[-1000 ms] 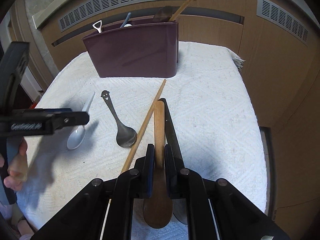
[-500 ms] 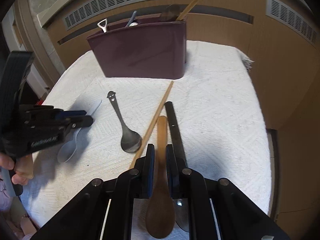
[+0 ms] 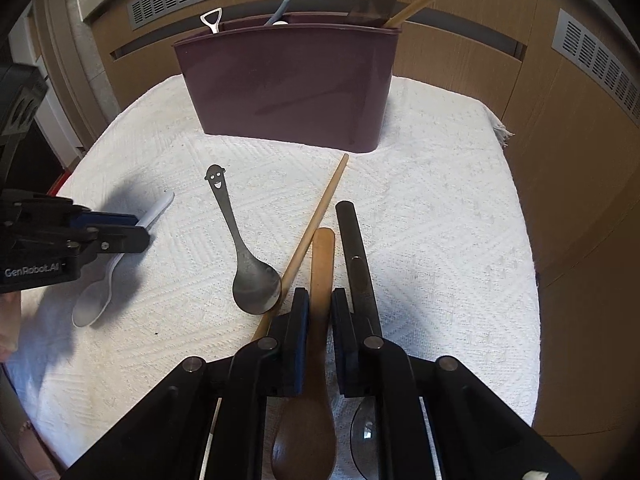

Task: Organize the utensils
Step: 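Grasp the white plastic spoon with the left tool while the right tool holds the wooden spoon, then raise both spoons over the maroon caddy, lower them in and open both tools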

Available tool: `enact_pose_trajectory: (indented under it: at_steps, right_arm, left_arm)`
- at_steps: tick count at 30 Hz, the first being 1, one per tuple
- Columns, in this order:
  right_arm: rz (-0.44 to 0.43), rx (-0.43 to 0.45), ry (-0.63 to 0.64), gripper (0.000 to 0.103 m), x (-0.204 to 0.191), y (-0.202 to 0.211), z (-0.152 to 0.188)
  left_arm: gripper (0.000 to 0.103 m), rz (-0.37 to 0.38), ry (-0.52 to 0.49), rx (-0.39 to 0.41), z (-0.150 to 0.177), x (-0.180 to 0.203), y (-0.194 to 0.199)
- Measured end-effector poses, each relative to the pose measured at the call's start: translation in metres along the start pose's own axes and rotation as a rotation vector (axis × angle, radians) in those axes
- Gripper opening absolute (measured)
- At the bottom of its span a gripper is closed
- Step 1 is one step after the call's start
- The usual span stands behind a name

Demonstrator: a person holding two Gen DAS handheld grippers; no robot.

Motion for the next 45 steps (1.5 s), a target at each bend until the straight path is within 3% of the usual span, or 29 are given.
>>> enact_pose_trajectory:
  at_steps: [6,12,15,22,27,32,34,38,45]
  right_arm:
    - [-0.043,0.076,-0.041,0.01,0.003,0.018,-0.006]
    - [-0.103,0.195,-0.088,0.01,0.002,0.056,-0.015]
    - [-0.118,0.228,-0.077,0.01,-0.003,0.069,-0.016]
    - [-0.125,0.255,-0.092,0.01,-0.005,0.081,-0.021]
    - [-0.141,0.326,-0.081,0.01,-0.005,0.11,-0.045]
    - [-0.105,0.571,-0.054,0.01,0.007,0.19,-0.129]
    - [-0.085,0.659,-0.053,0.01,0.014,0.216,-0.159]
    - [-0.041,0.714,-0.071,0.01,0.026,0.221,-0.199]
    - [-0.047,0.649,-0.098,0.01,0.035,0.164,-0.229]
  left_arm:
    - [0.01,-0.081,-0.086,0.042,-0.001,0.012,-0.001]
    - [0.01,0.048,0.039,0.223,0.011,0.012,0.048]
    - [0.01,0.049,0.046,0.329,0.013,0.012,0.079]
    - [0.01,0.056,0.042,0.484,0.003,0.017,0.126]
    - [0.01,0.108,0.033,0.67,-0.046,0.029,0.184]
    - [0.01,0.15,-0.048,0.92,-0.112,0.05,0.253]
    - [0.01,0.145,-0.063,0.982,-0.135,0.051,0.266]
    - [0.01,0.118,-0.035,1.039,-0.165,0.036,0.264]
    - [0.01,0.048,-0.01,1.008,-0.198,0.014,0.218]
Point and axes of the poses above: each gripper's, at about its wrist camera, not at the fingertips, and y roughly against the way its jaws point, x to its right, z to its underside, the point moved 7 cm from there along -y, roughly the way its jaws point, and after that the axes turned 1 degree about z, right-handed, at the moved point
